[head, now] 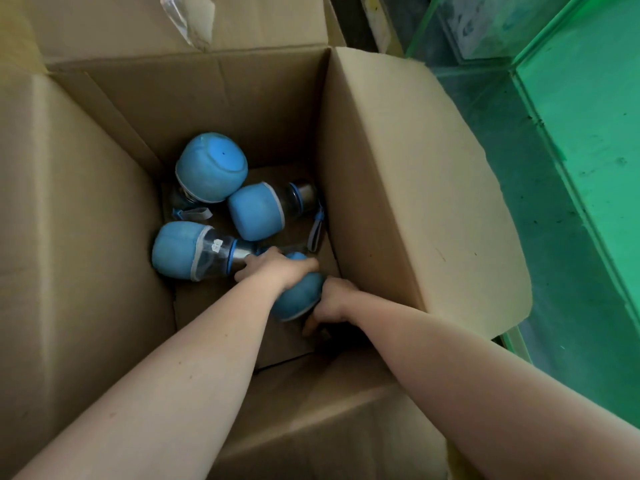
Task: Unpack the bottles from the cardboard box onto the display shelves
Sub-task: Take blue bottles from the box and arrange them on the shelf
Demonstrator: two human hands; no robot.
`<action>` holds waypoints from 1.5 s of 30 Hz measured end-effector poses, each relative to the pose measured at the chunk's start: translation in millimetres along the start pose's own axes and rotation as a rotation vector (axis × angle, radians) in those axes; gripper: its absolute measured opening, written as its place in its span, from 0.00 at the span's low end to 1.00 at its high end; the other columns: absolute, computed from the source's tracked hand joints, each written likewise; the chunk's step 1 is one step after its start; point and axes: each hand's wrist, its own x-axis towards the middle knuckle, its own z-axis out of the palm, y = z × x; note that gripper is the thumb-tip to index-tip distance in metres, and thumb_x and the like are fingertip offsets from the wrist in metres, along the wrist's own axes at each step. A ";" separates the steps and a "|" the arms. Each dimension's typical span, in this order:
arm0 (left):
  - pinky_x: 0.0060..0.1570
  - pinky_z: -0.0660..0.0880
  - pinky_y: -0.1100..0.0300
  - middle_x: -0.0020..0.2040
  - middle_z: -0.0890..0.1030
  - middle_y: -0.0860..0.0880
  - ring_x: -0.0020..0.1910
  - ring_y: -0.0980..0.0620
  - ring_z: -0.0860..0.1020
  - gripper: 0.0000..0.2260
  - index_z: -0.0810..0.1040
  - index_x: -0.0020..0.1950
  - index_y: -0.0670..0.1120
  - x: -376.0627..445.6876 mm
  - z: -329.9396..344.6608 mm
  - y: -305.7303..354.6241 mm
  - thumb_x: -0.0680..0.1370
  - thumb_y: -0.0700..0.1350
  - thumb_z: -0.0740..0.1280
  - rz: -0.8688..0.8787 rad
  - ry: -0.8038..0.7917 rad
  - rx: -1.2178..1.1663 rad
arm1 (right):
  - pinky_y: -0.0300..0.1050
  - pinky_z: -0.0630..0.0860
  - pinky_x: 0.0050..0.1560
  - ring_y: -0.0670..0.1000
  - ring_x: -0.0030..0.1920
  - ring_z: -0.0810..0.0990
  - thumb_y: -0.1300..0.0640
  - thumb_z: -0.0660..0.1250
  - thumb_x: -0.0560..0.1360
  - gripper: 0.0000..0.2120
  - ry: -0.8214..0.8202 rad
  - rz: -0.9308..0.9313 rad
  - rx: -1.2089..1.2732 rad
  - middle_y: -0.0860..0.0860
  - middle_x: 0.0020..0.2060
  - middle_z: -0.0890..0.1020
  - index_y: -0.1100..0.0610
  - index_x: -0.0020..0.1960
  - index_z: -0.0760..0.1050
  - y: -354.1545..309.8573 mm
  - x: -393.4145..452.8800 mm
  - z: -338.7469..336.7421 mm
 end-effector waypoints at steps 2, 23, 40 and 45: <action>0.62 0.70 0.52 0.65 0.73 0.43 0.62 0.41 0.73 0.39 0.68 0.70 0.52 -5.6 -10.7 0.9 0.63 0.69 0.66 0.031 0.052 0.042 | 0.43 0.74 0.57 0.54 0.62 0.76 0.54 0.79 0.63 0.38 0.028 -0.044 0.054 0.54 0.63 0.76 0.59 0.68 0.67 -4.0 -3.0 -1.1; 0.40 0.76 0.55 0.52 0.74 0.51 0.44 0.51 0.76 0.21 0.70 0.65 0.51 -111.4 -139.4 -13.8 0.74 0.52 0.68 0.371 0.254 -1.334 | 0.51 0.69 0.66 0.57 0.66 0.70 0.65 0.56 0.73 0.33 0.658 -0.308 1.213 0.55 0.70 0.67 0.50 0.76 0.54 -127.2 -84.9 -73.0; 0.44 0.76 0.64 0.51 0.79 0.53 0.48 0.57 0.78 0.36 0.70 0.57 0.52 -151.2 -210.9 -14.9 0.52 0.50 0.79 0.864 0.188 -0.653 | 0.46 0.80 0.46 0.50 0.43 0.82 0.54 0.76 0.67 0.13 0.449 -0.661 1.179 0.52 0.43 0.82 0.56 0.47 0.76 -179.9 -155.6 -140.0; 0.39 0.72 0.77 0.43 0.78 0.59 0.40 0.73 0.77 0.23 0.71 0.46 0.58 -177.2 -251.6 5.0 0.63 0.39 0.80 1.009 0.440 -0.450 | 0.48 0.80 0.53 0.49 0.49 0.81 0.54 0.78 0.63 0.22 0.575 -0.826 0.887 0.49 0.48 0.81 0.53 0.53 0.74 -209.0 -209.6 -171.7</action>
